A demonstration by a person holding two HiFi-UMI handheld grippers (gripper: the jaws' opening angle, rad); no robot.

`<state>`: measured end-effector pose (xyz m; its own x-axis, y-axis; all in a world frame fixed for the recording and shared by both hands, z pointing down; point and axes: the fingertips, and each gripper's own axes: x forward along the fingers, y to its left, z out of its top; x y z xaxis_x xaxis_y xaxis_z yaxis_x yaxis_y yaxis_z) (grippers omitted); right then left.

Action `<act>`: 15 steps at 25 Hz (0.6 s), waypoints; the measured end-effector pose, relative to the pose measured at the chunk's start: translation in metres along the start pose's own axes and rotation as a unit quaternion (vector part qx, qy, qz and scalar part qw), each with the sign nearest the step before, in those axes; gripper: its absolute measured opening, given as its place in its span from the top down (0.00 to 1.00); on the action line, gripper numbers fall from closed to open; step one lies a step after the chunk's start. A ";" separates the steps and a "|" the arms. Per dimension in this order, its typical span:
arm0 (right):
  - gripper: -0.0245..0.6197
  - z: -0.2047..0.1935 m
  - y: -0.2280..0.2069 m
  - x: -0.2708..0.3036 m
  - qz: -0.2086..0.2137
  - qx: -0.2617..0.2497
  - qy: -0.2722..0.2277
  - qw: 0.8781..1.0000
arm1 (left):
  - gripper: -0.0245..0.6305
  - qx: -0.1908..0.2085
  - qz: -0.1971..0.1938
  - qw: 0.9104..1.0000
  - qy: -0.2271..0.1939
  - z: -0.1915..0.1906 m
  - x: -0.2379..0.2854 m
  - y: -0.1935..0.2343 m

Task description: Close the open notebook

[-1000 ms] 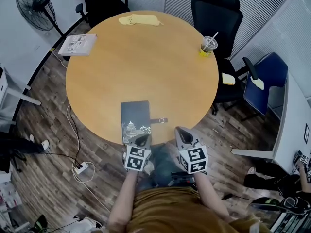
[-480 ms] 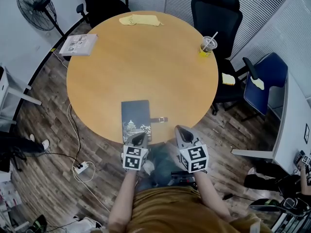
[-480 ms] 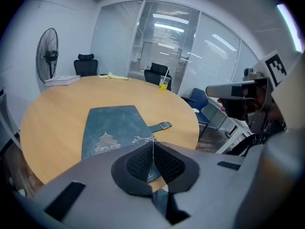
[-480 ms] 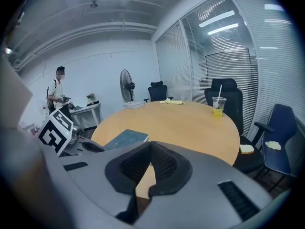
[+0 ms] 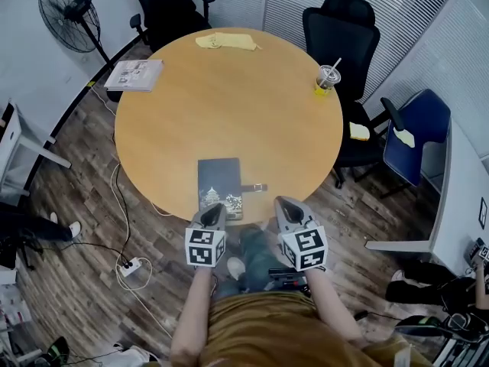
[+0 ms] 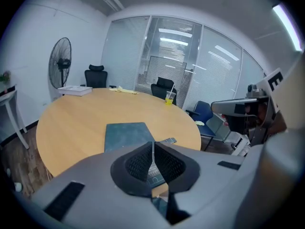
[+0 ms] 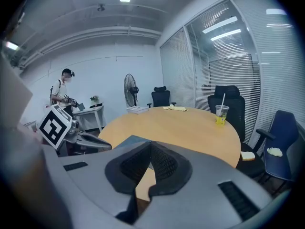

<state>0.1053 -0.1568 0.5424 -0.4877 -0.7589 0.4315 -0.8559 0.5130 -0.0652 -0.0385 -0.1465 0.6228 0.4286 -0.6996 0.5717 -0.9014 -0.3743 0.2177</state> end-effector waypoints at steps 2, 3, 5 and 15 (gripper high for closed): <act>0.94 0.004 0.004 -0.003 0.001 -0.003 -0.005 1.000 | 0.92 -0.004 0.005 1.000 -0.019 0.011 -0.009 0.003; 0.94 0.006 0.007 -0.005 0.001 -0.005 -0.007 1.000 | 0.92 -0.005 0.008 1.000 -0.029 0.016 -0.014 0.004; 0.95 0.010 0.012 -0.008 0.002 -0.008 -0.012 1.000 | 0.92 -0.006 0.011 0.999 -0.045 0.025 -0.023 0.007; 0.95 0.029 0.033 -0.024 0.009 -0.018 -0.045 0.999 | 0.92 -0.033 -0.019 0.991 -0.129 0.074 -0.069 -0.005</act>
<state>0.0843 -0.1331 0.5041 -0.5185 -0.7808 0.3486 -0.8406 0.5402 -0.0402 -0.0592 -0.1415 0.5235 0.4561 -0.8214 0.3423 -0.8826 -0.3683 0.2922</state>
